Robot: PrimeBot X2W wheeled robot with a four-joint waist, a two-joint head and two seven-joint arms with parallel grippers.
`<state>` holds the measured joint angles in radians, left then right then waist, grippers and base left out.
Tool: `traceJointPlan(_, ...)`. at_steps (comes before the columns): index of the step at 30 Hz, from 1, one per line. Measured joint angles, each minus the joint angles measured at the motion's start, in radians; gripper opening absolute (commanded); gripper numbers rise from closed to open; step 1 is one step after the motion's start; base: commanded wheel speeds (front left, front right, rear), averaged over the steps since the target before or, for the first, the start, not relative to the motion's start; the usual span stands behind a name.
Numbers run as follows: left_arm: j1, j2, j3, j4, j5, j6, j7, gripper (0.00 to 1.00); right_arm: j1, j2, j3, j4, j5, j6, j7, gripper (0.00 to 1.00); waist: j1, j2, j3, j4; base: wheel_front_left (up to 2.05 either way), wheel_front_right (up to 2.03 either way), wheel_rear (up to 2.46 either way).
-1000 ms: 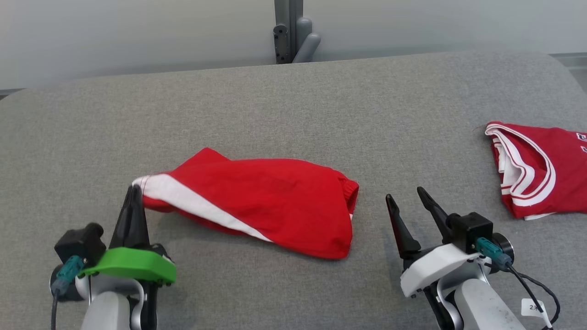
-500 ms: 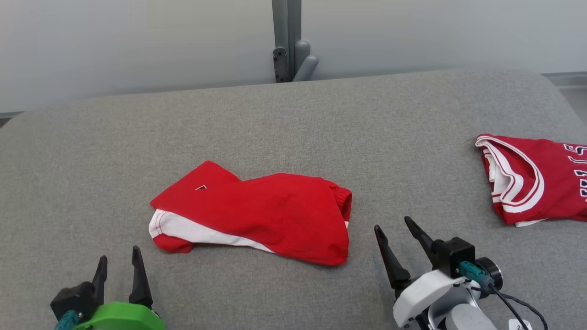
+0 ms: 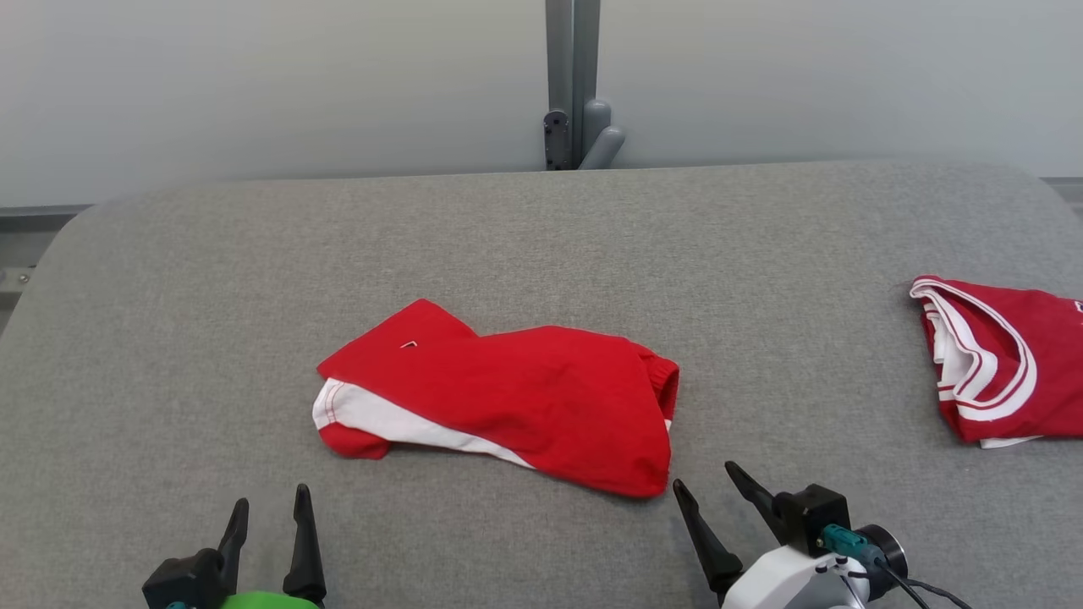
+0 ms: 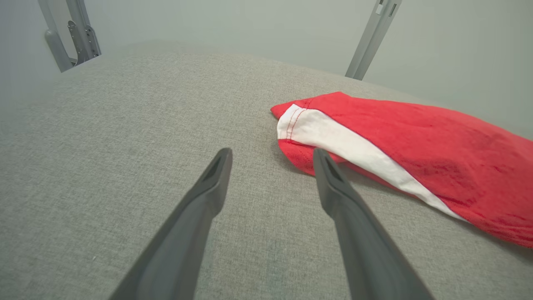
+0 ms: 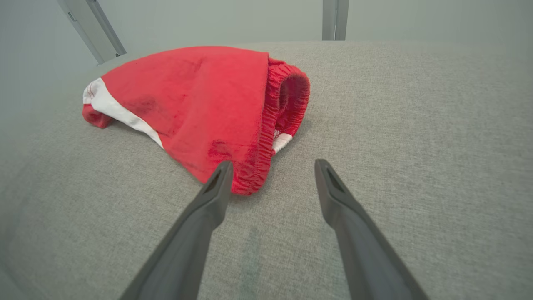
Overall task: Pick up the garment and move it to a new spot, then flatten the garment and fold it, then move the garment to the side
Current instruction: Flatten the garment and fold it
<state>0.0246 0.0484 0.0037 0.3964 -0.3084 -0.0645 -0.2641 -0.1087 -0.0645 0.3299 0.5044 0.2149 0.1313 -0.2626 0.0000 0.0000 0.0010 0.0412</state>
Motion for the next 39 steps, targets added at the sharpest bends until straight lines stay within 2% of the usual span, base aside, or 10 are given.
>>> traceJointPlan(2,0.0,0.0,-0.002,-0.001,0.001,0.0,0.0,1.0,-0.004,-0.002,0.001,0.011,0.002,0.0,0.0,1.0,0.0,0.0,0.002,0.007,0.0,0.0,0.0)
traceJointPlan(7,-0.001,0.0,-0.004,-0.001,0.004,-0.001,0.0,1.0,-0.042,-0.001,0.008,0.05,0.021,0.0,0.0,0.78,0.0,0.0,0.02,0.043,0.0,0.0,0.0)
traceJointPlan(11,-0.005,0.0,-0.008,-0.002,0.006,-0.002,0.0,1.0,-0.058,0.0,0.018,0.079,0.029,0.0,0.0,0.73,0.0,0.0,0.039,0.068,0.0,0.0,0.0)
traceJointPlan(13,-0.008,0.0,-0.009,-0.001,0.006,-0.002,0.0,1.0,-0.07,0.002,0.02,0.085,0.029,0.0,0.0,0.6,0.0,0.0,0.049,0.078,0.0,0.0,0.0)
traceJointPlan(15,-0.013,0.0,-0.012,-0.003,0.004,-0.002,0.0,1.0,-0.08,0.003,0.023,0.089,0.03,0.0,0.0,0.58,0.0,0.0,0.06,0.086,0.0,0.0,0.0)
traceJointPlan(19,-0.018,0.0,-0.016,-0.006,0.001,-0.002,0.0,1.0,-0.092,0.004,0.028,0.089,0.03,0.0,0.0,0.3,0.0,0.0,0.079,0.098,0.0,0.0,0.0)
traceJointPlan(21,-0.022,0.0,-0.02,-0.009,0.001,-0.002,0.0,1.0,-0.098,0.004,0.032,0.083,0.031,0.0,0.0,0.0,0.0,0.0,0.086,0.102,0.0,0.0,0.0)
traceJointPlan(29,-0.035,0.0,-0.048,-0.021,-0.003,-0.002,0.0,1.0,-0.154,0.011,0.025,-0.068,0.142,0.0,0.0,0.0,0.0,0.0,0.098,0.098,0.0,0.0,0.0)
traceJointPlan(34,-0.045,0.0,-0.08,-0.016,-0.008,-0.002,0.0,1.0,-0.249,0.011,-0.059,0.001,0.2,0.0,0.0,0.0,0.0,0.0,0.103,0.112,0.0,0.0,0.0)
traceJointPlan(39,-0.059,0.0,-0.108,-0.007,-0.018,-0.001,0.0,1.0,-0.347,-0.015,-0.154,0.143,0.166,0.0,0.0,0.0,0.0,0.0,0.115,0.143,0.0,0.0,0.0)
